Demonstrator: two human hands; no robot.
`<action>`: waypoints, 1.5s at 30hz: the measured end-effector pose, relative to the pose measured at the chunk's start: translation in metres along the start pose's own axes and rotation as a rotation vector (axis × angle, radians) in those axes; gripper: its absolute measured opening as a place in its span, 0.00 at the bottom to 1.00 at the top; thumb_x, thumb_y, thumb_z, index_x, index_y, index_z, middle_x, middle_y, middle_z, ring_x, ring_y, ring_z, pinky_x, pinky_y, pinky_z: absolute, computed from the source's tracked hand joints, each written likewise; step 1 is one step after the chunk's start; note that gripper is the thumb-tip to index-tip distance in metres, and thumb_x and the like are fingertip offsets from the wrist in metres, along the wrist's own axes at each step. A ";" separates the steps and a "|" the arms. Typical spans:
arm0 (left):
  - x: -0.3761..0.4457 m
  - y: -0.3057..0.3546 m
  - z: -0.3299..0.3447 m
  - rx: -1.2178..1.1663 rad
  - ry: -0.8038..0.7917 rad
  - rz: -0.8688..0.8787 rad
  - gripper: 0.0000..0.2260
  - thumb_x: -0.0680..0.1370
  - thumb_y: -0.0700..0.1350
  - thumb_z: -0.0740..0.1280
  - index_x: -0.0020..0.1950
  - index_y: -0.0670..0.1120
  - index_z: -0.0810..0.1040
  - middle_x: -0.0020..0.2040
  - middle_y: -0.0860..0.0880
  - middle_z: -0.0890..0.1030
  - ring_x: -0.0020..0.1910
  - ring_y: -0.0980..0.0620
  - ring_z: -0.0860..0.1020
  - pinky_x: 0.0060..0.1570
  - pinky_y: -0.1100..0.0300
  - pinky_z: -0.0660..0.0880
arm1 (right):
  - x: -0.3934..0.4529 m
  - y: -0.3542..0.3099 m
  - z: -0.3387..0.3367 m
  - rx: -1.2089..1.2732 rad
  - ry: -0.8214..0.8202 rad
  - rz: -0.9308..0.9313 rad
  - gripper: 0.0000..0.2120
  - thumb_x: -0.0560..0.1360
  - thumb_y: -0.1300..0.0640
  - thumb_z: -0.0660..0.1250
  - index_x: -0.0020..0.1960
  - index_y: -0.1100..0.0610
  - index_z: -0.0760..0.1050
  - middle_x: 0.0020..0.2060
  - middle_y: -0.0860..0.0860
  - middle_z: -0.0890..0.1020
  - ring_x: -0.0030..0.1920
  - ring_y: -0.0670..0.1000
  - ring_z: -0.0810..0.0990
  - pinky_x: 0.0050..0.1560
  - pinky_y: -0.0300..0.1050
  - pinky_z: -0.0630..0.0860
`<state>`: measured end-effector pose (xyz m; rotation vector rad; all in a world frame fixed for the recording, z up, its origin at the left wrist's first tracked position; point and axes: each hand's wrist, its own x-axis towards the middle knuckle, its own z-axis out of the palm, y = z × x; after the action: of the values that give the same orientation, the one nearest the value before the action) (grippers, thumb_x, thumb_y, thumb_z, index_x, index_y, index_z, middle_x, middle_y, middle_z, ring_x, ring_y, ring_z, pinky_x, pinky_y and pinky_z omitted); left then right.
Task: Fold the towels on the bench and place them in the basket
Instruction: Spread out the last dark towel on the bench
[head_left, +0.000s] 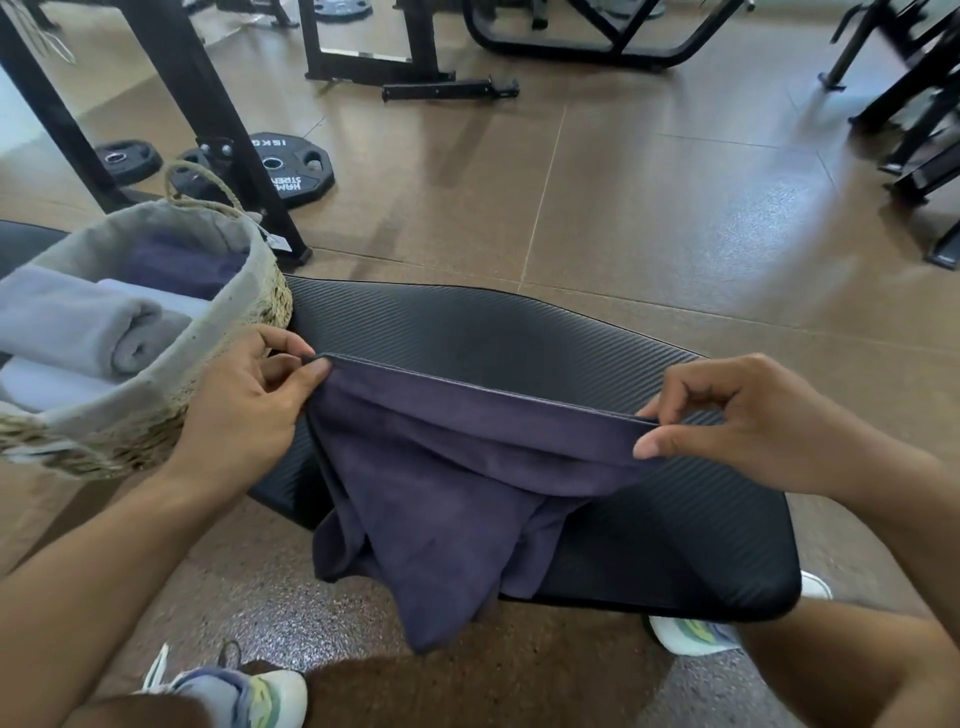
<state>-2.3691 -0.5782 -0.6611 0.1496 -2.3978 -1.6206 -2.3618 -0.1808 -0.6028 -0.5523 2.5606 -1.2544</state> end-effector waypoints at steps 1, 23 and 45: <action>0.000 0.000 0.000 -0.004 -0.027 0.004 0.11 0.79 0.42 0.71 0.44 0.57 0.76 0.34 0.53 0.81 0.38 0.49 0.73 0.42 0.53 0.70 | 0.000 0.001 -0.001 0.029 0.006 0.004 0.14 0.62 0.51 0.81 0.33 0.58 0.79 0.40 0.48 0.88 0.43 0.48 0.87 0.49 0.41 0.81; -0.001 0.009 0.006 -0.227 -0.106 -0.139 0.04 0.79 0.38 0.69 0.49 0.46 0.81 0.38 0.54 0.85 0.39 0.62 0.81 0.38 0.73 0.76 | 0.008 0.014 -0.008 -0.268 0.006 0.082 0.04 0.71 0.45 0.75 0.41 0.44 0.85 0.36 0.38 0.85 0.41 0.39 0.82 0.43 0.32 0.73; -0.022 0.045 -0.013 -0.270 -0.164 -0.216 0.10 0.79 0.40 0.68 0.40 0.50 0.84 0.35 0.52 0.82 0.33 0.59 0.77 0.34 0.70 0.77 | -0.015 -0.001 -0.007 0.034 0.110 -0.019 0.34 0.80 0.32 0.57 0.41 0.66 0.70 0.35 0.47 0.71 0.38 0.45 0.70 0.44 0.47 0.68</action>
<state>-2.3426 -0.5681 -0.6180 0.2426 -2.3130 -2.1130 -2.3511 -0.1700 -0.5968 -0.5152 2.6226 -1.3684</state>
